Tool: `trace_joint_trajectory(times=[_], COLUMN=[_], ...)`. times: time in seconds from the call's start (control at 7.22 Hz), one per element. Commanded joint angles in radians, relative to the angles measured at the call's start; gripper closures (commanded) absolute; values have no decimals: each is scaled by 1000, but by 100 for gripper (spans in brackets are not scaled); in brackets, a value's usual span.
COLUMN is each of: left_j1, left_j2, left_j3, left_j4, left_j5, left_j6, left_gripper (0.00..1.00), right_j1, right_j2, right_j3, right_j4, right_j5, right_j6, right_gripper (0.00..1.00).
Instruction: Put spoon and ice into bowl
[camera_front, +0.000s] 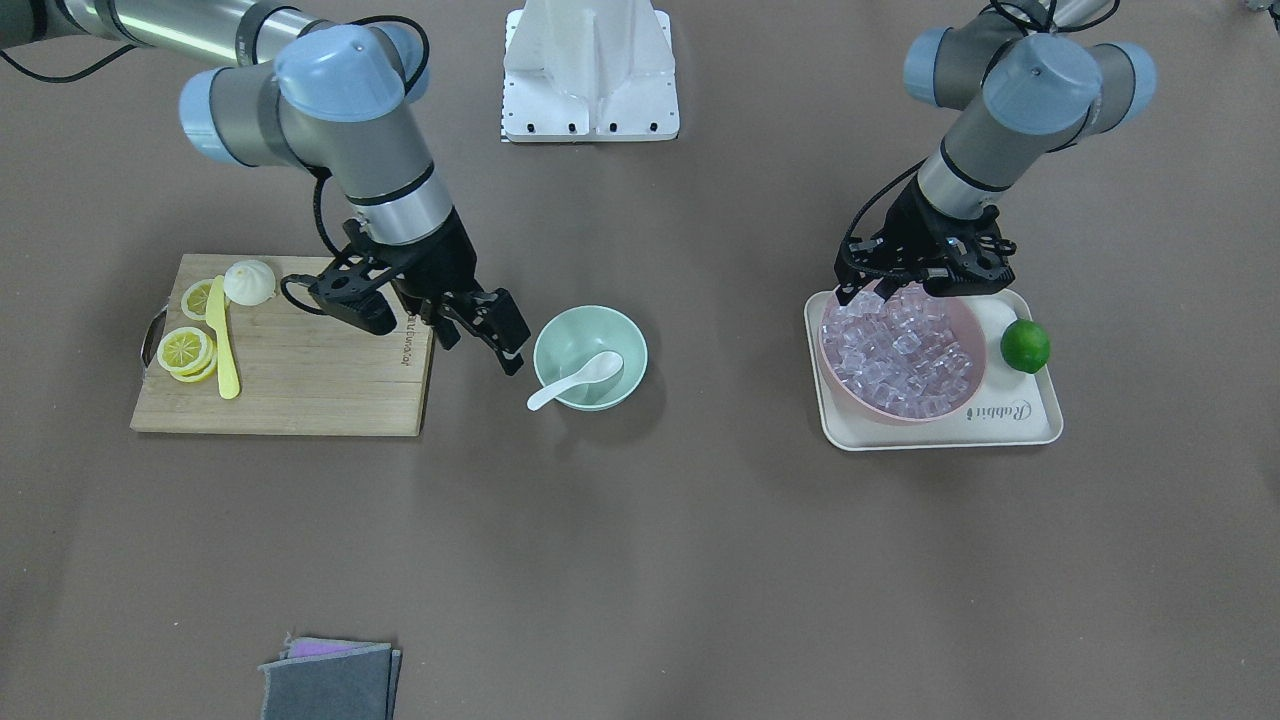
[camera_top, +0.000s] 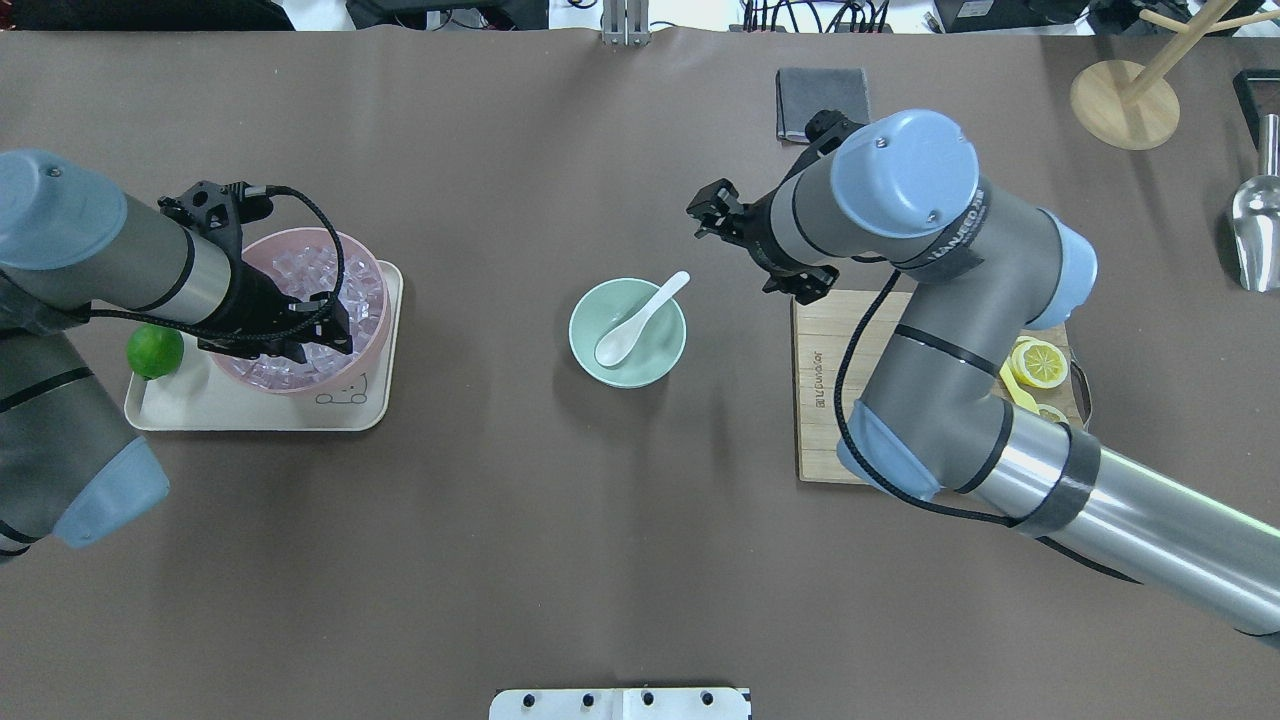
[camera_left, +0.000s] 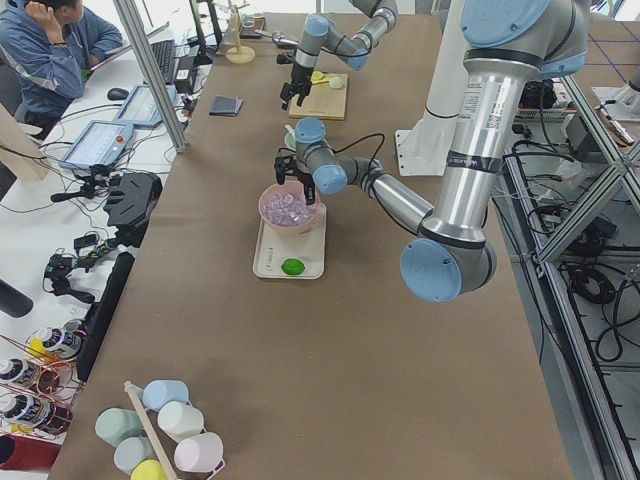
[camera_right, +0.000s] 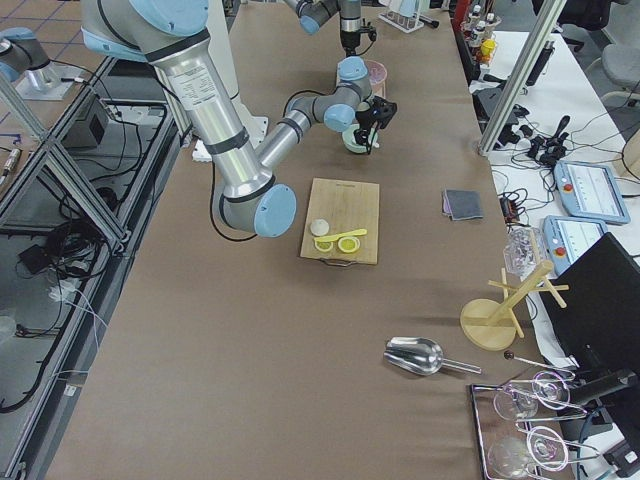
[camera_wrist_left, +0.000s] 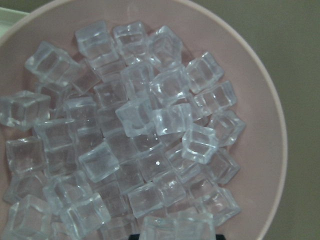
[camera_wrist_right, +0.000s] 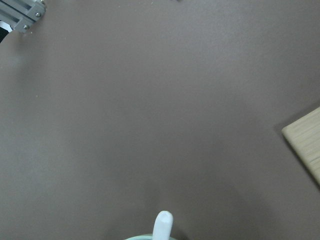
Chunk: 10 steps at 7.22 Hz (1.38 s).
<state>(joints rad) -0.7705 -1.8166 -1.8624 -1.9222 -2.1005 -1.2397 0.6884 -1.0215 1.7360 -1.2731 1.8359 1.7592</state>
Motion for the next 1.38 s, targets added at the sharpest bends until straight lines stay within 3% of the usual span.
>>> trace_joint_trajectory(times=[0.0,0.14,0.55,0.83,1.11,1.25], left_j1=[-3,2,46,123,161,166], left_j2=[-134,-255,-470,-550,-625,-625], left_j3=[8,58,240,323,394,393], left_j4=[94,174,193,184,181,177], left_j5=[4,7,14,85,89,108], left_j6=[-3,-6,-7,-10,-36,-17], left_gripper=[100,100,100,100,100,3], right_j1=[87,120,251,328,362,382], right_j2=[-81,-125,-248,-304,-312,-339], right_j3=[46,66,96,88,65,65], right_j4=[1,1,4,1,-2,3], right_j5=[104,140,268,319,335,347], right_j6=[-93,-148,-372,-534,-584,-639], right_gripper=[0,0,0,0,0,0])
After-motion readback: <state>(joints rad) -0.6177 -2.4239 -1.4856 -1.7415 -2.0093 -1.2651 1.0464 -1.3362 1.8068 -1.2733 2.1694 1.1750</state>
